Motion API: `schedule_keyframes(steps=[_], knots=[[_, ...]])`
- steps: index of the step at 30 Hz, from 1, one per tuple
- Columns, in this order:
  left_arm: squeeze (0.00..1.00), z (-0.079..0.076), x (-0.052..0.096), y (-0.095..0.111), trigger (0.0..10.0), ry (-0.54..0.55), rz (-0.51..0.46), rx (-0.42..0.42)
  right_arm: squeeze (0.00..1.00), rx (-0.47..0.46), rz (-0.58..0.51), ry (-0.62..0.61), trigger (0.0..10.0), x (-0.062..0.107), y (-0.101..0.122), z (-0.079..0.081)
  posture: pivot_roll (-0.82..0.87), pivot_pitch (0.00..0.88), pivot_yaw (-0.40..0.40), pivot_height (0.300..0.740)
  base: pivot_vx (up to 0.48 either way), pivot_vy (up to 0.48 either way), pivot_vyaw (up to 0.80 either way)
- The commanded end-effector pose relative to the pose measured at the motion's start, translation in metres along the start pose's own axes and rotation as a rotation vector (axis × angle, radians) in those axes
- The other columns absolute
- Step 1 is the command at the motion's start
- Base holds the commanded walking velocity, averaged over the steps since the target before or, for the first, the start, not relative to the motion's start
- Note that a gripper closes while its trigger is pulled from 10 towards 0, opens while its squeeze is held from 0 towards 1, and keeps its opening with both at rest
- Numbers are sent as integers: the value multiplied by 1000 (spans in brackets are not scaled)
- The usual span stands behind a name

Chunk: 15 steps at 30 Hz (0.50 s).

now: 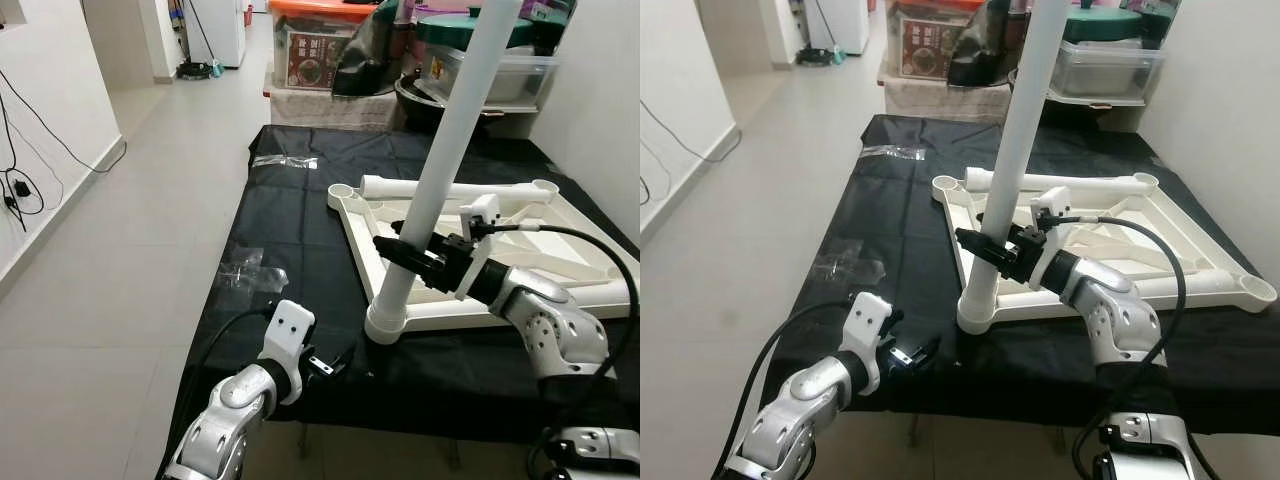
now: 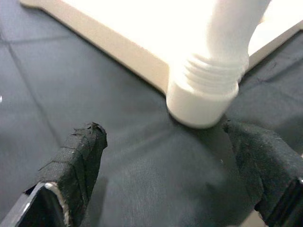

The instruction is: Building children table

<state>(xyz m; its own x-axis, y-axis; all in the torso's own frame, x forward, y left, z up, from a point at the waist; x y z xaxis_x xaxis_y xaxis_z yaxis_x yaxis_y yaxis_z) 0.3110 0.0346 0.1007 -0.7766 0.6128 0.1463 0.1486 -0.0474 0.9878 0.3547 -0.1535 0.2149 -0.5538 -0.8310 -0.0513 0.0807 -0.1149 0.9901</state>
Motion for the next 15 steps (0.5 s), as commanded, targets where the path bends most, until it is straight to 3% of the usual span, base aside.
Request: schedule_keyframes(steps=[1, 6, 7, 9, 10, 15], knots=[[0, 1, -3, 0, 10000, -5, -5, 7, 0, -2, -6, 108, 10000, -11, 2, 11, 91, 0, -61, 740, 0, 0, 0], [0, 6, -9, 5, 10000, 0, -17, 19, 0, 5, 25, 169, 10000, -19, -2, 10, 92, 0, -60, 740, 0, 0, 0], [0, 4, -9, 4, 10000, -7, -16, 6, 0, 9, 35, 172, 2431, -21, -4, 10, 90, 0, -59, 740, 0, 0, 0], [0, 4, -9, 4, 10000, -7, -16, 6, 0, 9, 35, 172, 2431, -21, -4, 10, 90, 0, -59, 740, 0, 0, 0], [0, 3, -9, 3, 10000, -13, -14, -5, 0, 21, 45, 165, 0, -24, -6, 9, 91, 0, -59, 740, 0, 0, 0], [0, 4, -5, -3, 10000, -8, -9, -4, 0, 44, 38, 133, 0, -25, -13, 8, 102, 0, -66, 740, 0, 0, 0]])
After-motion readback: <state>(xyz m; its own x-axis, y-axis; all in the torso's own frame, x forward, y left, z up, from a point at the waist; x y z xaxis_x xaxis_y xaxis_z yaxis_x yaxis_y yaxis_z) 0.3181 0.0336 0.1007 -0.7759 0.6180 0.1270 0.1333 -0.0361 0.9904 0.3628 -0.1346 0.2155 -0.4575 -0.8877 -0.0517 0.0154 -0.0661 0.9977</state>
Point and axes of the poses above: a point about 5 cm out from each wrist's last joint towards the gripper, its own x axis pointing back from the gripper into the wrist, its own y axis along the axis of the wrist's last joint, z = x × y, the point moved 4 cm from there along -x, pointing out of the wrist towards the gripper, and after that the axes turned 1 degree about -x, right-handed, at the moved point
